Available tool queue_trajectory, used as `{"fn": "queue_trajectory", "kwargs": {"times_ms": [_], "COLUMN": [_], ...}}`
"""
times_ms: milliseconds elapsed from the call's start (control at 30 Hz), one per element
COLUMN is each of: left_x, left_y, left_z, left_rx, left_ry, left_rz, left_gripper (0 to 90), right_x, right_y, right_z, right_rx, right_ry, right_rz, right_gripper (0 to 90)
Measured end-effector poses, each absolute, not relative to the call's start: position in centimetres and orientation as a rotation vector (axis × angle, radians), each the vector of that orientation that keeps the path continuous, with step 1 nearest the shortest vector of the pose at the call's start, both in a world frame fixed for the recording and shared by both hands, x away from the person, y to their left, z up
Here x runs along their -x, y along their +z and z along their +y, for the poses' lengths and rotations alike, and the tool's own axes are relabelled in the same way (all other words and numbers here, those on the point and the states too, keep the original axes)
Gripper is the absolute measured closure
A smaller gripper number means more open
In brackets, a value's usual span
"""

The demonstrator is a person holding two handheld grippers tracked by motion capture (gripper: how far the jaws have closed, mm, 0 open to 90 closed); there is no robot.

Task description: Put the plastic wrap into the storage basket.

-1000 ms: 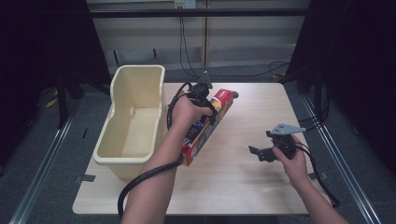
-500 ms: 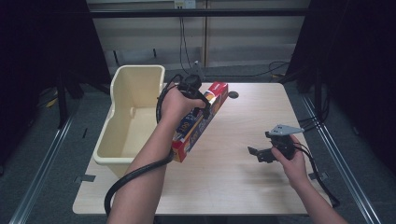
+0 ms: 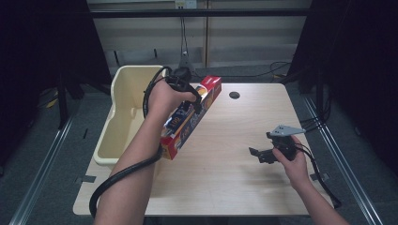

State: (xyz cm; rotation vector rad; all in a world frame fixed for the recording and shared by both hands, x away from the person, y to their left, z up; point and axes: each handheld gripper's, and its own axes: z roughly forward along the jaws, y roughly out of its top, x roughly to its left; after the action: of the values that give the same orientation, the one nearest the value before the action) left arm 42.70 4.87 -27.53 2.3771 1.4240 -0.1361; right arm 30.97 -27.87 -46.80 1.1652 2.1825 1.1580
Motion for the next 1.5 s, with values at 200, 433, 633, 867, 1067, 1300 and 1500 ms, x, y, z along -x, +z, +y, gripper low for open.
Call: {"fn": "queue_trajectory", "kwargs": {"times_ms": [200, 433, 633, 867, 1067, 1300, 1500], "left_x": [-42.6, -42.8, -42.6, -42.4, -42.3, -42.2, -42.1], "left_y": [-26.5, -25.5, -24.7, -23.8, -23.1, -22.1, -21.1], "left_z": [6.0, 7.0, 7.8, 8.7, 9.3, 10.3, 10.9], "left_rx": [-2.363, -2.364, -2.354, -2.344, -2.321, -2.298, -2.295], "left_ry": [-0.123, -0.115, -0.120, -0.114, -0.099, -0.079, -0.048], "left_rz": [1.465, 1.480, 1.498, 1.507, 1.528, 1.552, 1.556], "left_gripper": [41.3, 41.3, 41.3, 41.3, 41.3, 41.3, 41.4], "right_x": [-30.9, -31.0, -30.9, -31.0, -31.0, -31.0, -31.0], "right_y": [-46.8, -46.9, -46.9, -46.9, -46.9, -47.0, -47.0], "right_z": [-27.9, -27.8, -27.7, -27.7, -27.7, -27.6, -27.6], "right_rx": [-1.164, -1.166, -1.171, -1.162, -1.162, -1.160, -1.166], "right_ry": [1.157, 1.152, 1.153, 1.151, 1.147, 1.145, 1.146], "right_rz": [2.186, 2.195, 2.202, 2.204, 2.202, 2.207, 2.201], "right_gripper": [1.8, 1.9, 1.9, 1.9, 1.9, 2.0, 1.9]}}
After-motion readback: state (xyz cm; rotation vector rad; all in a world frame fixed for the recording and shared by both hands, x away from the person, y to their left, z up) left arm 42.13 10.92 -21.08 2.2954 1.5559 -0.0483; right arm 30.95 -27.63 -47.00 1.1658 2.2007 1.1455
